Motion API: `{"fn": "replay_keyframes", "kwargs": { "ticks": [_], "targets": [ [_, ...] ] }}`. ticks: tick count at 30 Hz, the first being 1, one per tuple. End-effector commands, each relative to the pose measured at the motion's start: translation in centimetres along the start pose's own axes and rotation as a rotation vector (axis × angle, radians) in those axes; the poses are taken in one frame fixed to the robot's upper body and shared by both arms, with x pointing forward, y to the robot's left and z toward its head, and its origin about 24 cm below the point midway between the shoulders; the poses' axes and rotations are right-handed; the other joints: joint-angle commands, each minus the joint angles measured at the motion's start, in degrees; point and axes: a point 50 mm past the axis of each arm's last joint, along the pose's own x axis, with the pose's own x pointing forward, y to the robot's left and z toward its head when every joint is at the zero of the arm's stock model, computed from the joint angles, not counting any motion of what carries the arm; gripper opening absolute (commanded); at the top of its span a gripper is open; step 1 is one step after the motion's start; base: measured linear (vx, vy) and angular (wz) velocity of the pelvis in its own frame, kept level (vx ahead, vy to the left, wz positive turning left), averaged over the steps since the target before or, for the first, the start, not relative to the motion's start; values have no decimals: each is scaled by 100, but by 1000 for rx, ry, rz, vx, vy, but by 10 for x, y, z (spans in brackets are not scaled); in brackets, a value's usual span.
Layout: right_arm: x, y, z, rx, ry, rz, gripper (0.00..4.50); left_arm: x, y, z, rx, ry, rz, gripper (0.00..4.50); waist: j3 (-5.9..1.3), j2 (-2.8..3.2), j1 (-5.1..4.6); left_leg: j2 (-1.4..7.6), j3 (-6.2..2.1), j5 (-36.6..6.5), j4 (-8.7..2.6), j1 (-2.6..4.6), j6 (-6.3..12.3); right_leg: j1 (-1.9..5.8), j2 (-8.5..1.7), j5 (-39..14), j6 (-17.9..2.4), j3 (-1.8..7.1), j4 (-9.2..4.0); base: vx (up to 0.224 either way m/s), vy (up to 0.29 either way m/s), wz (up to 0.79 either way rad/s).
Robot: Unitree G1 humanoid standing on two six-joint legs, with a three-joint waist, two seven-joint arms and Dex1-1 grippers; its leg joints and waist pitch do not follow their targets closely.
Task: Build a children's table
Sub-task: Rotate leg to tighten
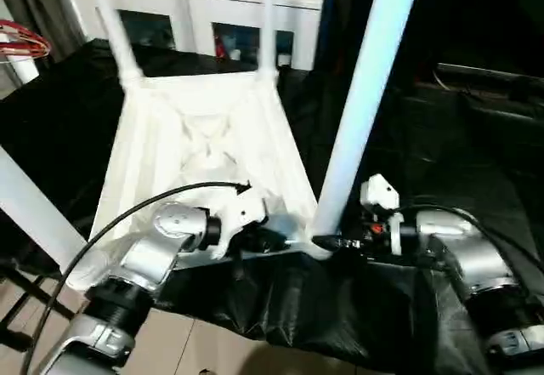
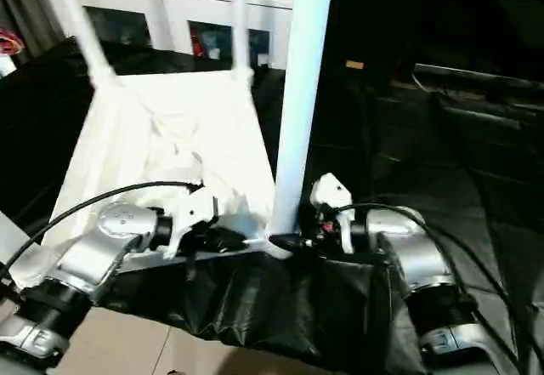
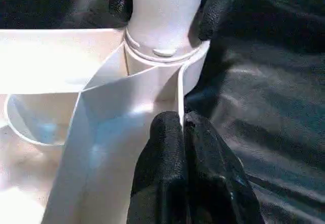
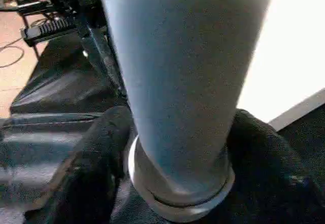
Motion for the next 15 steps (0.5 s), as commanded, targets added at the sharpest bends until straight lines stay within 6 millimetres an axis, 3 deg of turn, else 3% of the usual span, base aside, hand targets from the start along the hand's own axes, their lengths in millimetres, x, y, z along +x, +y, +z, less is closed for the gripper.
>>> {"fn": "replay_keyframes", "kwargs": {
  "ticks": [1,9,12,15],
  "targets": [
    [0,2,5,-22,0,46,249,3,-4,10,46,-31,-57,0,-378,-40,3,378,-142,-739,-340,88,447,277,-570,-1139,-1111,379,-387,0,0,0],
    [5,10,1,2,-14,79,211,5,-2,12,53,-39,-20,0,-381,-54,23,375,-144,-699,-337,82,445,282,-574,-1106,-1084,378,-381,0,0,0],
    [11,16,-2,21,-35,72,208,10,2,15,47,-42,46,0,-379,-56,35,378,-140,-742,-336,109,444,260,-574,-1182,-1060,380,-406,0,0,0],
    [29,18,-8,35,-60,-40,206,20,8,18,25,-38,166,0,-343,-59,11,377,-140,-931,-354,121,333,228,-588,-1566,-966,383,-460,0,0,0]
  ]
}}
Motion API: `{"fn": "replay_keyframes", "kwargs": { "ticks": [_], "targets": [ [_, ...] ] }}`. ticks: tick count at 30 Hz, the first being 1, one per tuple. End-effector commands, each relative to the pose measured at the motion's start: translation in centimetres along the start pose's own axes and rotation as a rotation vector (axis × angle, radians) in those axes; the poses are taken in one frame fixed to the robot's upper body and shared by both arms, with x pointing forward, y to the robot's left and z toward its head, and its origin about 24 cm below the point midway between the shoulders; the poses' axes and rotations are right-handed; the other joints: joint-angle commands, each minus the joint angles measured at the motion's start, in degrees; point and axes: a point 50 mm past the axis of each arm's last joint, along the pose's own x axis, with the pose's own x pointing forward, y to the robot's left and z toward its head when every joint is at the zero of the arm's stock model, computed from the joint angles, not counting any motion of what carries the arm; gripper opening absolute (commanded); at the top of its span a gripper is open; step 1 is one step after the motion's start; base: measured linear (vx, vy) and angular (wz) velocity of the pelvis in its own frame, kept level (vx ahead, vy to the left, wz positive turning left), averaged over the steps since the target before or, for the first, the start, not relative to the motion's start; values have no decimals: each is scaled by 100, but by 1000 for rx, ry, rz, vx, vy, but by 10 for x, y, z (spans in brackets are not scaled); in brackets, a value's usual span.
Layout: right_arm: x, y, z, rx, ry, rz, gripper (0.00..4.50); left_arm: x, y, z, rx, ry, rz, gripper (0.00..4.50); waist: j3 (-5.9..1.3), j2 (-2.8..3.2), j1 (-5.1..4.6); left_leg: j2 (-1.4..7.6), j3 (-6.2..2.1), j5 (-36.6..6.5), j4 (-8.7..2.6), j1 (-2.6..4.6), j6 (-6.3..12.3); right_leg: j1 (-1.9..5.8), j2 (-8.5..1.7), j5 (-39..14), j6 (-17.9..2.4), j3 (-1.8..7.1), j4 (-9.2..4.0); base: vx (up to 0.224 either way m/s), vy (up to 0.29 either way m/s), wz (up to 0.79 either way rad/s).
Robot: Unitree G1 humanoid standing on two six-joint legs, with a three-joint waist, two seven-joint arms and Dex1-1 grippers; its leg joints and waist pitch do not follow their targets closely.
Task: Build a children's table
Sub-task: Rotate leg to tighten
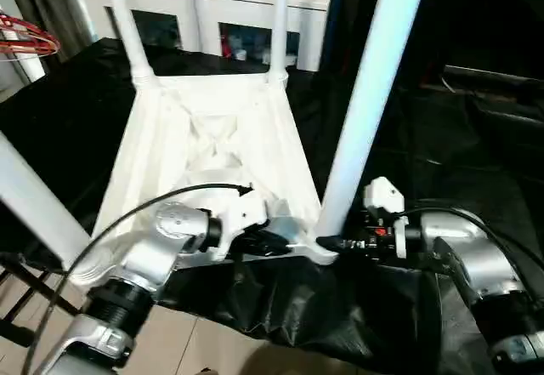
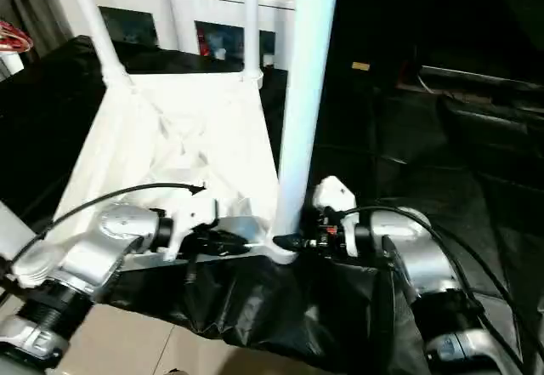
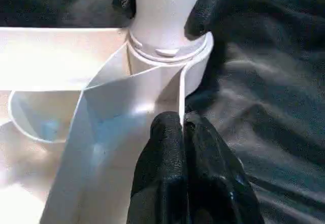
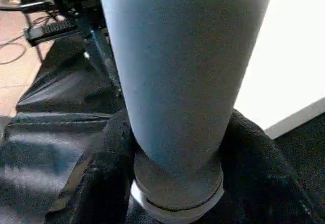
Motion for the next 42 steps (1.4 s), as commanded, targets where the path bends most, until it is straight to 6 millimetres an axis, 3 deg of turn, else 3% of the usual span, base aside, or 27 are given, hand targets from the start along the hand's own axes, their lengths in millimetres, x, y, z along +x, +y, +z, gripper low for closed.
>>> {"fn": "replay_keyframes", "kwargs": {
  "ticks": [1,3,4,6,8,11,15,16,23,25,28,29,31,32,35,42],
  "targets": [
    [32,17,-8,56,-30,-16,205,14,9,17,12,-32,151,0,-332,-54,-57,355,-172,-1023,-382,96,258,238,-597,-1806,-906,368,-486,0,0,0],
    [39,17,-10,76,-31,-71,201,18,9,18,0,-35,182,0,-319,-59,-97,349,-186,-1183,-398,113,165,228,-592,-2117,-800,360,-521,0,0,0],
    [50,17,-13,108,-35,-145,201,25,10,21,-19,-41,224,0,-294,-58,-177,336,-199,-1379,-413,111,100,216,-592,-2393,-736,351,-560,0,0,0],
    [66,19,-14,145,-40,-238,200,34,10,26,-42,-45,280,0,-268,-31,-245,333,-211,-1564,-425,133,33,186,-588,-2622,-699,347,-594,0,0,0],
    [77,21,-13,156,-39,-289,198,40,10,29,-47,-45,304,0,-291,-59,-343,307,-250,-1671,-425,99,-2,231,-604,-2857,-564,327,-622,0,0,0],
    [93,22,-8,152,-30,-360,198,50,11,35,-36,-37,336,0,-289,-55,-380,284,-228,-1710,-400,138,60,173,-593,-2918,-539,340,-656,0,0,0],
    [101,24,2,139,-73,-331,198,54,10,38,4,-24,335,0,-297,-42,-396,298,-231,-1698,-408,125,121,185,-592,-2721,-571,351,-647,0,0,0],
    [100,25,3,145,-91,-314,254,54,9,38,8,-30,322,0,-301,-40,-396,303,-231,-1673,-410,121,127,188,-585,-2635,-599,355,-630,0,0,0],
    [74,16,-5,92,-58,-289,318,46,6,31,17,-32,280,0,-325,-51,-343,320,-200,-1437,-400,108,239,212,-579,-2117,-763,380,-572,0,0,0],
    [51,5,-8,56,-36,-279,321,42,8,27,16,-23,288,0,-340,-62,-294,325,-181,-1211,-387,91,312,242,-578,-1683,-900,386,-514,0,0,0],
    [37,-2,-6,45,-40,-284,321,40,9,26,15,-21,290,0,-345,-57,-265,324,-160,-1121,-367,106,392,236,-573,-1507,-979,391,-505,0,0,0],
    [23,-9,-3,29,-44,-277,321,39,9,24,12,-19,290,0,-346,-12,-247,320,-166,-1075,-366,95,410,252,-580,-1464,-1014,388,-493,0,0,0],
    [14,-13,-1,7,-41,-273,321,38,9,23,9,-18,290,0,-369,-53,-224,324,-165,-918,-354,70,469,285,-563,-1245,-1036,379,-463,0,0,0],
    [6,-16,0,-9,-36,-272,321,37,9,23,8,-17,288,0,-362,-43,-210,323,-163,-874,-352,57,508,282,-567,-1177,-1059,377,-463,0,0,0],
    [-18,-25,3,-18,-23,-260,321,36,7,21,20,-15,273,0,-362,-57,-181,321,-162,-910,-343,65,542,292,-568,-1290,-1050,362,-478,0,0,0],
    [-41,-19,1,-13,28,-123,321,35,4,19,41,-22,269,0,-353,-104,-156,313,-167,-955,-335,48,625,296,-557,-1592,-910,344,-510,0,0,0]
  ]
}}
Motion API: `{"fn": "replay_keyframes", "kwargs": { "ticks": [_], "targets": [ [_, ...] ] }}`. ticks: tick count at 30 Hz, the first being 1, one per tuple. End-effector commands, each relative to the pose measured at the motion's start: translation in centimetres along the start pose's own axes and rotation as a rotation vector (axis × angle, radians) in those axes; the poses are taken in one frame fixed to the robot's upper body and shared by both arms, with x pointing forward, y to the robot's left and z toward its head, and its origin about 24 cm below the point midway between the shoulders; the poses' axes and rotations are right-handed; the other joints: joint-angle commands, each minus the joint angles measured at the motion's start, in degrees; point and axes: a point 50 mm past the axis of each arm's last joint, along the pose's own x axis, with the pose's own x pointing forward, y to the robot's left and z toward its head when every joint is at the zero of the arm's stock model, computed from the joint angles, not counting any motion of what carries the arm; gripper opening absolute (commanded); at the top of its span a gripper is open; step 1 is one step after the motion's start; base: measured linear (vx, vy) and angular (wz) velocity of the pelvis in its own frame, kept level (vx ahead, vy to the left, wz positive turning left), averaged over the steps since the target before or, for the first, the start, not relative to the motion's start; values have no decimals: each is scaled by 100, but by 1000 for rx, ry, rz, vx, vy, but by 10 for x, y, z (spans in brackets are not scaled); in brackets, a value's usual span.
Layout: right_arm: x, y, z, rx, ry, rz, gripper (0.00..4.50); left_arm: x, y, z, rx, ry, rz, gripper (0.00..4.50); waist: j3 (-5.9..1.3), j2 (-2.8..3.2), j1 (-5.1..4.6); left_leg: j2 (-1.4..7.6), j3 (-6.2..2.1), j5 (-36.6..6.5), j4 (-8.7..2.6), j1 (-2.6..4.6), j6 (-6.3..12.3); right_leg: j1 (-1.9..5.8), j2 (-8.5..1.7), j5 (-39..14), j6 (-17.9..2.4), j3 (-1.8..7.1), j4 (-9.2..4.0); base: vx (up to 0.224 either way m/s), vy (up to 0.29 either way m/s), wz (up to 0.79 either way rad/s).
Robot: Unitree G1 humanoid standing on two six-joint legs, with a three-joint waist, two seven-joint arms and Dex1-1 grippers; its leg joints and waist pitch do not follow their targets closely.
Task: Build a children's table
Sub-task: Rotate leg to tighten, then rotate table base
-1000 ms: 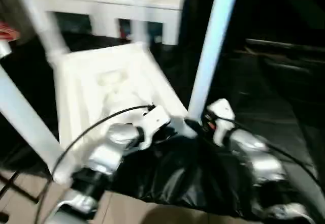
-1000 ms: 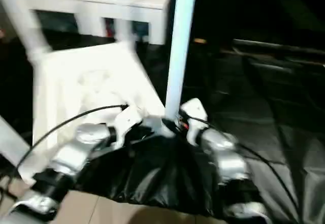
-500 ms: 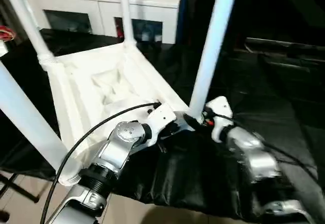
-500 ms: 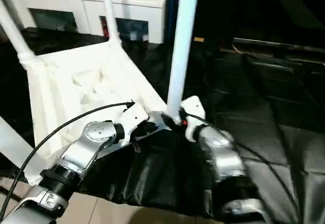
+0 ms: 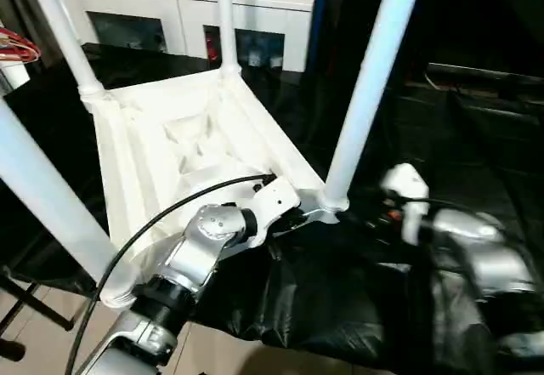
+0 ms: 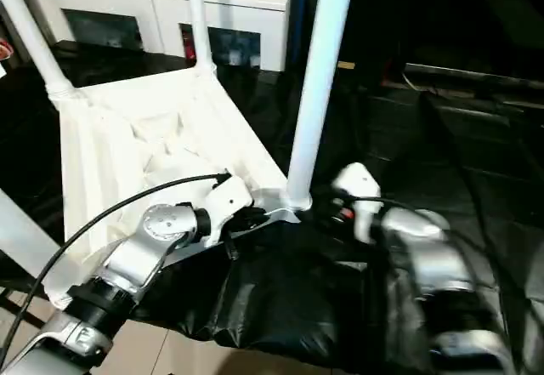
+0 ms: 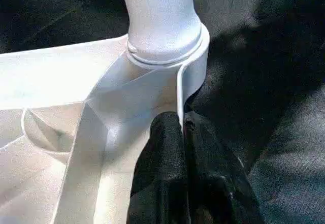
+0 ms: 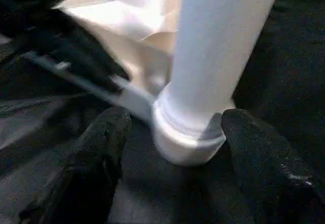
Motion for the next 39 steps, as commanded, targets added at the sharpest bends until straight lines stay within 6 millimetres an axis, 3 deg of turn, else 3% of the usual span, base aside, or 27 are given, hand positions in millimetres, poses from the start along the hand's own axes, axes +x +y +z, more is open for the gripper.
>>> {"fn": "replay_keyframes", "kwargs": {
  "ticks": [1,5,10,12,14,20,21,22,24,25,27,29,34,39],
  "targets": [
    [-2,5,5,-4,-7,66,321,0,-3,5,12,-44,-4,0,-343,-98,22,319,-165,-929,-315,14,640,278,-559,-1634,-904,341,-500,0,0,0],
    [1,15,6,2,-8,160,323,-1,-4,10,-61,-85,-4,58,-354,-109,27,332,-172,-862,-309,13,649,274,-572,-1657,-933,333,-486,0,0,0],
    [8,18,9,2,-26,173,323,-7,-5,17,-96,-129,-9,86,-368,-82,47,357,-174,-750,-305,9,657,246,-561,-1313,-1049,343,-449,0,0,0],
    [13,19,12,0,-41,176,323,-14,-5,20,-120,-150,-11,89,-357,-82,49,360,-174,-772,-315,-3,628,255,-573,-1278,-1115,343,-438,0,0,0],
    [17,21,14,6,-53,194,323,-22,-6,22,-154,-174,-24,124,-337,-78,47,359,-177,-787,-324,-7,618,256,-571,-1302,-1115,344,-438,0,0,0],
    [29,18,13,10,-52,186,323,-52,-24,14,-218,-174,-142,161,-294,-59,-14,351,-174,-968,-349,-5,498,225,-555,-1720,-1047,342,-475,0,0,0],
    [32,16,14,14,-62,172,323,-59,-27,12,-231,-174,-153,166,-263,-116,-20,342,-165,-1003,-348,11,503,197,-548,-1857,-1006,351,-484,0,0,0],
    [34,14,16,15,-74,154,323,-66,-31,11,-248,-177,-156,167,-275,-70,-27,359,-173,-996,-357,14,441,195,-549,-1858,-1024,354,-466,0,0,0],
    [38,11,18,15,-85,124,323,-73,-35,9,-270,-192,-156,179,-246,-167,-29,365,-161,-994,-372,21,422,180,-539,-1885,-993,361,-477,0,0,0],
    [43,7,21,20,-100,91,323,-81,-41,8,-288,-206,-158,194,-246,-158,-35,388,-166,-997,-376,35,332,169,-556,-1798,-1071,368,-443,0,0,0],
    [45,5,22,21,-104,80,323,-83,-44,7,-289,-207,-158,205,-228,-140,-26,381,-162,-1041,-387,39,309,167,-535,-1807,-1034,371,-458,0,0,0],
    [50,3,25,18,-102,59,323,-87,-50,5,-291,-212,-150,223,-209,-183,-48,384,-166,-1045,-402,31,272,176,-533,-1671,-1065,383,-427,0,0,0],
    [63,-7,29,18,-85,-46,323,-95,-56,1,-302,-189,-105,256,-196,-196,-72,362,-147,-1050,-390,40,199,170,-538,-1718,-1046,405,-432,0,0,0],
    [73,-31,26,73,-20,-396,323,-100,-57,-12,-310,-134,-83,305,-189,-206,-113,345,-140,-981,-379,44,128,145,-537,-1770,-1062,407,-415,0,0,0]
  ]
}}
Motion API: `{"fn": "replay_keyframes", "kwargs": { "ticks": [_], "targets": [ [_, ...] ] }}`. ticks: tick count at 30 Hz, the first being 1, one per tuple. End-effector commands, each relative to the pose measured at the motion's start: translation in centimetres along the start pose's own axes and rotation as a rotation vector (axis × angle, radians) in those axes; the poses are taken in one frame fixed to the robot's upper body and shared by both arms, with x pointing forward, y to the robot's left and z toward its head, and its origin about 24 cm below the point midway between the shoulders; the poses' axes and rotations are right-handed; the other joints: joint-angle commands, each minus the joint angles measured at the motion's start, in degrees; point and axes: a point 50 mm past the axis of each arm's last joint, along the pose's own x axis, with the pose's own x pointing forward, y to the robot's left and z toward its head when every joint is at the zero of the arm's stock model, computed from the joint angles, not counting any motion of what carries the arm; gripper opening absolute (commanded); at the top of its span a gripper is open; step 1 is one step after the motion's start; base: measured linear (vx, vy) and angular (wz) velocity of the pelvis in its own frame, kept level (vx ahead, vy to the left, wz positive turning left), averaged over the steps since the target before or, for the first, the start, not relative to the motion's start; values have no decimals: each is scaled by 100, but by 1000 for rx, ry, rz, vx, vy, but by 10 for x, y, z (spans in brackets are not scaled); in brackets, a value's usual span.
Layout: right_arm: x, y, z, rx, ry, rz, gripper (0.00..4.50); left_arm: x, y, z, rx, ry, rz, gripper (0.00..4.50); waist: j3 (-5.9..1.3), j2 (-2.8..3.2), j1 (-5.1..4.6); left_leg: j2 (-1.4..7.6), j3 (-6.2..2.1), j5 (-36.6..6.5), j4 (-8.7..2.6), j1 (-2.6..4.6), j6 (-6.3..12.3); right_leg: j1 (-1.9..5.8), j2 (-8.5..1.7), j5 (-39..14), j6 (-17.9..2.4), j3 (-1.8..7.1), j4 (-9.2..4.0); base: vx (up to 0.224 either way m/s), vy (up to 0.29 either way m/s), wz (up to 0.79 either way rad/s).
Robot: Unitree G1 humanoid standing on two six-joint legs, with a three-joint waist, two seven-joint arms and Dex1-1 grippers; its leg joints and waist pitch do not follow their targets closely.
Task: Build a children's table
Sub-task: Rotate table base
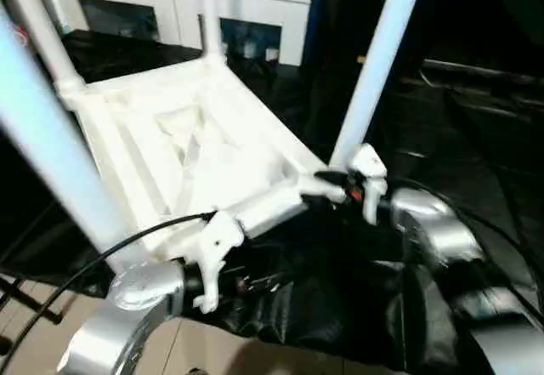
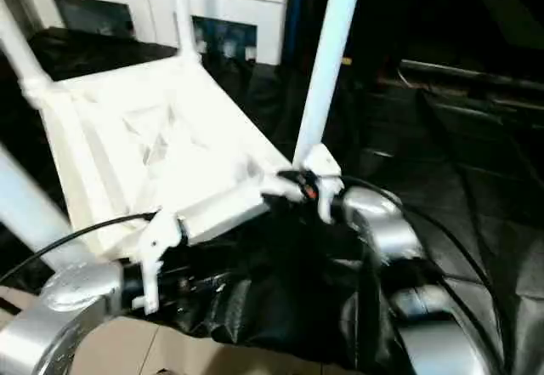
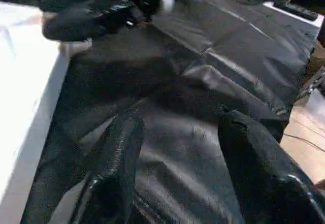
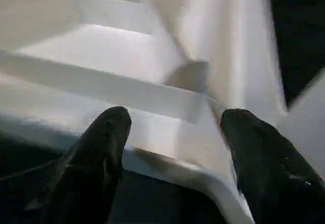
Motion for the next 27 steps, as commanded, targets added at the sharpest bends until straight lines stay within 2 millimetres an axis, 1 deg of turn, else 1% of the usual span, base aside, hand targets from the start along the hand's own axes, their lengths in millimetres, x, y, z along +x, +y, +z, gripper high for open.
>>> {"fn": "replay_keyframes", "kwargs": {
  "ticks": [1,2,3,4,5,6,7,9,10,12,14,15,16,17,18,19,21,22,23,25,27],
  "targets": [
    [-4,-18,-3,20,30,-204,323,-2,5,-5,10,26,13,305,-304,4,-14,324,-156,-1021,-395,89,112,197,-541,-1850,-1033,400,-459,0,0,0],
    [-3,-20,-5,26,42,-249,323,-1,9,-9,13,43,17,323,-309,-2,1,320,-143,-1139,-386,129,64,169,-519,-1893,-963,402,-460,0,0,0],
    [-3,-20,-5,26,42,-249,323,-1,9,-9,13,43,17,332,-309,-2,1,320,-143,-1139,-386,129,64,169,-519,-1893,-963,402,-460,0,0,0],
    [-2,-22,-5,36,44,-278,323,0,14,-13,10,56,16,341,-299,1,21,313,-136,-1232,-392,135,56,167,-513,-1900,-903,409,-473,0,0,0],
    [-1,-23,-5,46,42,-303,323,1,19,-18,10,72,15,341,-318,-4,48,313,-141,-1187,-397,124,50,185,-522,-1831,-874,410,-454,0,0,0],
    [-1,-24,-5,53,41,-318,323,1,23,-21,10,81,14,348,-323,1,51,315,-143,-1171,-400,121,39,187,-521,-1778,-871,410,-441,0,0,0],
    [1,-25,-3,56,37,-339,323,1,27,-25,4,92,16,354,-335,-3,52,318,-145,-1095,-403,107,32,205,-524,-1561,-920,413,-406,0,0,0],
    [2,-26,-2,58,35,-351,323,1,29,-29,-1,100,9,375,-344,-3,58,316,-142,-1085,-395,110,32,211,-530,-1507,-945,420,-393,0,0,0],
    [2,-27,-1,69,30,-368,323,1,29,-32,-10,107,-6,375,-349,1,70,322,-137,-1065,-388,107,34,217,-547,-1462,-978,426,-384,0,0,0],
    [3,-29,1,77,26,-389,323,1,30,-35,-16,104,-22,383,-350,-2,73,316,-134,-1054,-385,95,40,222,-541,-1449,-1006,427,-378,0,0,0],
    [3,-31,3,82,22,-415,323,-1,32,-38,-27,92,-42,411,-344,-1,74,307,-132,-1120,-378,99,33,208,-548,-1561,-1007,427,-390,0,0,0],
    [3,-33,3,85,21,-425,323,-2,35,-39,-29,88,-47,420,-359,23,85,309,-137,-1128,-378,104,23,218,-551,-1564,-1003,426,-385,0,0,0],
    [2,-34,4,90,19,-439,323,-5,40,-41,-32,83,-45,420,-360,15,77,313,-138,-1156,-383,100,7,222,-543,-1552,-1007,424,-382,0,0,0],
    [2,-35,4,90,18,-441,323,-6,40,-41,-32,83,-45,424,-356,13,80,302,-139,-1155,-383,98,13,215,-540,-1573,-999,421,-391,0,0,0],
    [2,-36,5,92,17,-453,323,-10,44,-43,-16,84,-21,429,-367,12,73,309,-143,-1191,-382,104,-10,224,-539,-1554,-998,420,-373,0,0,0],
    [1,-36,4,92,17,-455,323,-12,45,-44,-12,84,-12,444,-362,12,66,313,-146,-1205,-386,96,-13,224,-542,-1557,-995,419,-375,0,0,0],
    [1,-37,4,93,17,-456,323,-14,46,-45,-12,83,-12,444,-375,8,63,315,-142,-1152,-378,93,-9,234,-541,-1452,-1028,420,-358,0,0,0],
    [1,-37,4,93,18,-462,323,-15,47,-46,-2,85,-7,444,-381,11,57,313,-142,-1098,-375,86,18,236,-540,-1352,-1057,422,-346,0,0,0],
    [-1,-39,3,93,19,-467,323,-18,50,-50,6,85,-2,444,-390,1,43,310,-136,-1055,-369,85,47,238,-537,-1266,-1092,420,-338,0,0,0],
    [-3,-41,1,92,22,-473,323,-23,53,-53,19,79,1,444,-388,8,37,306,-134,-1040,-364,87,93,236,-544,-1248,-1126,421,-344,0,0,0],
    [-4,-41,1,91,23,-471,323,-24,54,-52,8,58,-13,444,-385,8,30,315,-130,-1067,-365,89,80,236,-545,-1262,-1160,423,-336,0,0,0]
  ]
}}
